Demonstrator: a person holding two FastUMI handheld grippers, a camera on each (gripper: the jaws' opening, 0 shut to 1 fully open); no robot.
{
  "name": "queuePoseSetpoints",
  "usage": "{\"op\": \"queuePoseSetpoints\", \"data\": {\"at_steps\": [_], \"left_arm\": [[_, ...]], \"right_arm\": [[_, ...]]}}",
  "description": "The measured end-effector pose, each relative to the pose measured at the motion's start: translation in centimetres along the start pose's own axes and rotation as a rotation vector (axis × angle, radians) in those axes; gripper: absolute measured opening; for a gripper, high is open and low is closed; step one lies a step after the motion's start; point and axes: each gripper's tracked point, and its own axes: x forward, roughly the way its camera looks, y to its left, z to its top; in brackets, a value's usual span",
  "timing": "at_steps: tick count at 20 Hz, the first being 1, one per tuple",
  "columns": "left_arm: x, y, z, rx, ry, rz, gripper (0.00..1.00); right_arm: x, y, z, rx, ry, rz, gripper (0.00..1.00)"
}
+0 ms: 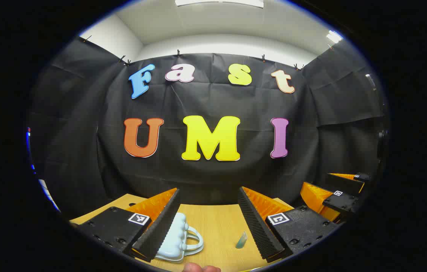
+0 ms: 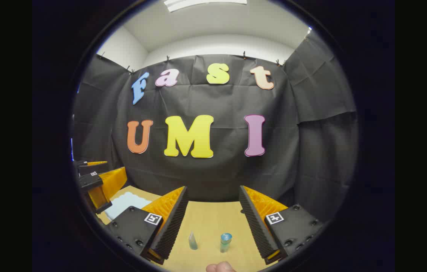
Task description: First open the suitcase, pack the skin care products into it, and then close the suitcase.
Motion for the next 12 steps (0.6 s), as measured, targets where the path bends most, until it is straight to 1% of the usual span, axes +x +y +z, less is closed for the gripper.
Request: {"op": "queuePoseSetpoints", "data": {"at_steps": [1, 4, 12], "left_arm": [[0.07, 0.20, -0.11, 0.006, 0.002, 0.007, 0.97], [0.05, 0.15, 0.19, 0.010, -0.007, 0.006, 0.97], [0.10, 0.02, 0.07, 0.006, -0.005, -0.001, 0.97]], "right_arm": [[-0.01, 0.01, -0.05, -0.004, -0.001, -0.001, 0.81], [-0.23, 0.82, 0.27, -0.005, -0.017, 0.028, 0.81], [-0.25, 0.39, 0.08, -0.014, -0.010, 0.028, 0.81]]}}
